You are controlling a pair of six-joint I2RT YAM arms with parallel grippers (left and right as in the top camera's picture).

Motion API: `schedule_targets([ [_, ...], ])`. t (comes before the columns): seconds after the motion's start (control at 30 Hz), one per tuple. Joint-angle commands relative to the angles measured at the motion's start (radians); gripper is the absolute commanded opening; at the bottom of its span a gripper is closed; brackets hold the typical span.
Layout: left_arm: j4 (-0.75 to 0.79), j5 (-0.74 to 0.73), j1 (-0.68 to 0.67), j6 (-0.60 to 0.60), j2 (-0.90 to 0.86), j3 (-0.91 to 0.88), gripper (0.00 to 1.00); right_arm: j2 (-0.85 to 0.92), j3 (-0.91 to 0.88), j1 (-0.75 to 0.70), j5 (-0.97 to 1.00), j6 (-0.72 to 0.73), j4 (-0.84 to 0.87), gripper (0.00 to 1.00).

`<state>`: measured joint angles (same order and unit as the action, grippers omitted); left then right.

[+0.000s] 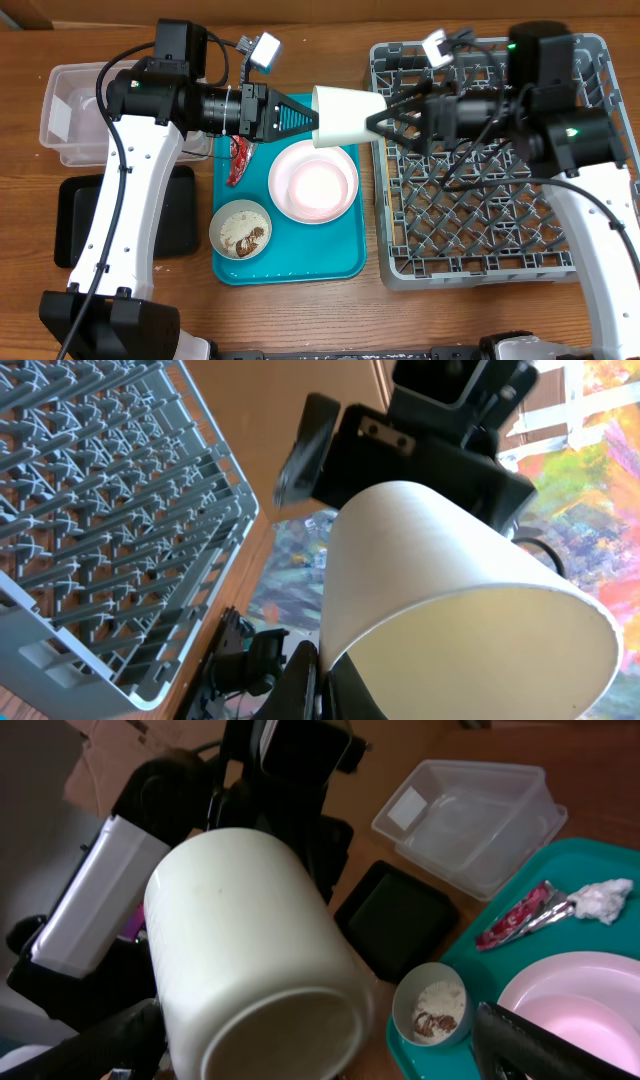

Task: Sort waste into correct bins and load items into the dishwasher
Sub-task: 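Lift the cup and hand it from left gripper to right gripper, then lower the cup into the dish rack with the right gripper and release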

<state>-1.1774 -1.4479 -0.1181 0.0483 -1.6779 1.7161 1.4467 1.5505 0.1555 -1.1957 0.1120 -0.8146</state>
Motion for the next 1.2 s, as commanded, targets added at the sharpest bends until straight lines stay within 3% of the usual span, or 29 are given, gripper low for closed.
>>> schedule_targets([
  [0.0,0.005,-0.046,-0.007,-0.027,0.01,0.014,0.04,-0.007,0.02,-0.028,-0.116,-0.015,0.006,1.0],
  [0.43,0.037,-0.045,-0.043,-0.026,0.01,0.014,0.04,-0.004,0.02,0.093,-0.151,-0.014,0.057,0.99],
  [0.67,0.034,-0.045,-0.045,-0.026,0.01,0.014,0.04,-0.004,0.02,0.103,-0.159,-0.01,0.072,0.7],
  [0.83,0.033,-0.045,-0.045,-0.026,0.01,0.014,0.04,-0.005,0.02,0.082,-0.158,-0.006,0.073,0.68],
  [0.87,0.033,-0.045,-0.046,-0.026,0.01,0.014,0.12,-0.005,0.02,0.073,-0.152,-0.006,0.072,0.67],
  [0.9,0.033,-0.045,-0.046,-0.026,0.01,0.014,0.27,-0.005,0.02,0.068,-0.151,-0.006,0.072,0.67],
  [0.93,0.032,-0.045,-0.046,-0.025,0.01,0.014,0.59,-0.005,0.02,0.063,-0.148,-0.006,0.072,0.66],
  [1.0,0.032,-0.045,-0.046,-0.017,0.01,0.014,0.96,-0.006,0.02,0.044,-0.146,-0.006,0.071,0.64],
  [1.17,0.031,-0.045,-0.046,-0.015,0.01,0.014,1.0,-0.03,0.02,-0.051,-0.037,-0.006,-0.006,0.62],
])
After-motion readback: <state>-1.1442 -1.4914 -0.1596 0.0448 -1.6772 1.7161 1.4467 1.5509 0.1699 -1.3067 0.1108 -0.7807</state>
